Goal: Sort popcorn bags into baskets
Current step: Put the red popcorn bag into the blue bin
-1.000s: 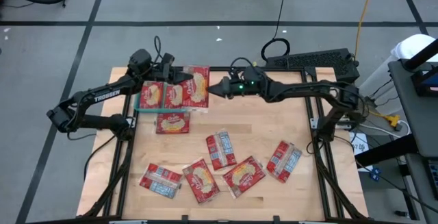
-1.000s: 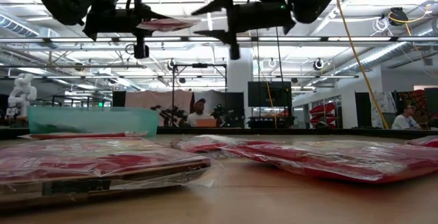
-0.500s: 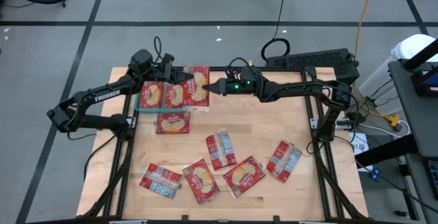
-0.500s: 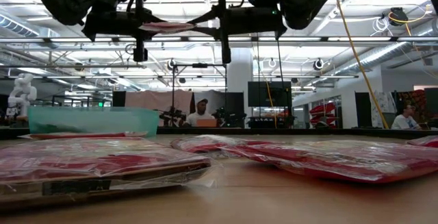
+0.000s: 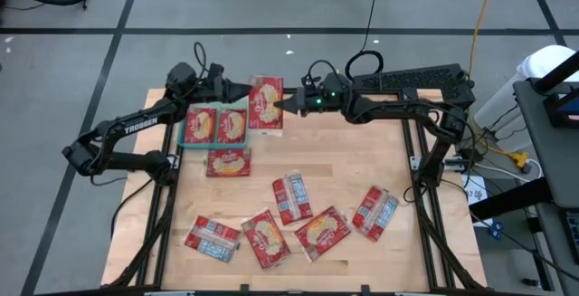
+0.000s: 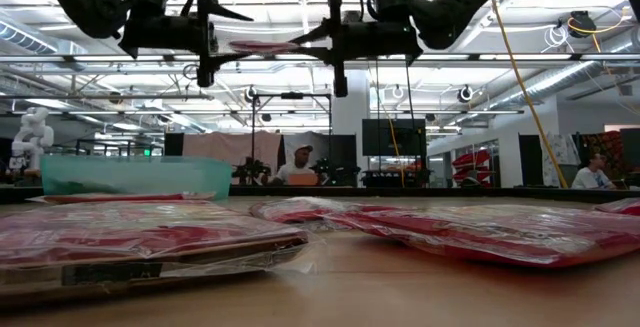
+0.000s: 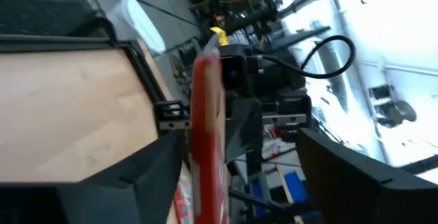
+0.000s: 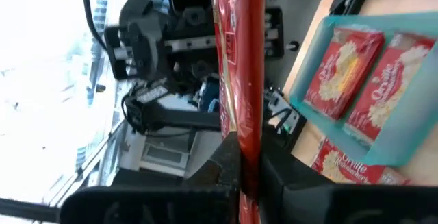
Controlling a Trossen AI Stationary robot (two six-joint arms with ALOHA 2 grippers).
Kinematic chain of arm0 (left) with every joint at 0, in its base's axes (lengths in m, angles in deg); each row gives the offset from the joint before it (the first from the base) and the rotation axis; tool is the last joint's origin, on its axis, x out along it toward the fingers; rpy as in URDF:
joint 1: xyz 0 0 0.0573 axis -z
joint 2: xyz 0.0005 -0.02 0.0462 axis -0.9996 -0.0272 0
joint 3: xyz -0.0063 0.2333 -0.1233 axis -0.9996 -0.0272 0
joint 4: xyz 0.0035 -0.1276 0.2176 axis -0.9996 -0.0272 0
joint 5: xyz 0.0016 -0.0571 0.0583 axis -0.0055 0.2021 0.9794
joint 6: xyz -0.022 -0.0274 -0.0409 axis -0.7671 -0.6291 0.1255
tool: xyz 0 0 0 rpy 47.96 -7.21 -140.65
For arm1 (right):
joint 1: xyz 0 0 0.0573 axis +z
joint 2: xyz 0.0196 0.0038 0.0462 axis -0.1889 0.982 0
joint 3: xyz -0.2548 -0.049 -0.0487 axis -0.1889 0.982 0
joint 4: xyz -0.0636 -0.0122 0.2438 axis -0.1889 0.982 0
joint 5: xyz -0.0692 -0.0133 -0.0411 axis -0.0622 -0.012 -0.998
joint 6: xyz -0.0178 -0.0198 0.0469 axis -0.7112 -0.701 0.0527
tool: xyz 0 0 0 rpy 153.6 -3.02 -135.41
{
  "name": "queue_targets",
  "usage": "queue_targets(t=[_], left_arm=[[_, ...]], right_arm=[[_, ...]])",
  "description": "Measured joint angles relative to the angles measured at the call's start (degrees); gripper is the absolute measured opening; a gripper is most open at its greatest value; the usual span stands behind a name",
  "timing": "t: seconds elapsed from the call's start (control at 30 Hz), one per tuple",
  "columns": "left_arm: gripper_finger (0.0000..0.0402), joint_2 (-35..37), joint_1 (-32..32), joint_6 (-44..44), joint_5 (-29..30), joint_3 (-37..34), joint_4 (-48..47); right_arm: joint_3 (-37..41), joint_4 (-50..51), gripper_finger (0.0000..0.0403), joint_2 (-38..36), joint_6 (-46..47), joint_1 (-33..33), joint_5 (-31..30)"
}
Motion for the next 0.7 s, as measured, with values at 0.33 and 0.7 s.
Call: queue_targets(t=[0.33, 0.7], left_arm=[[0.0265, 0.01, 2.74, 7.4, 4.08, 0.02, -5.49], [0.0141, -0.01, 4.93, 11.77, 3.59, 0.02, -10.67]], right_arm=[[0.02, -0.13, 0.0007, 0.0, 0.23, -1.37, -0.31], [0.04, 1.13, 0.0008, -0.02, 0.14, -1.03, -0.5]])
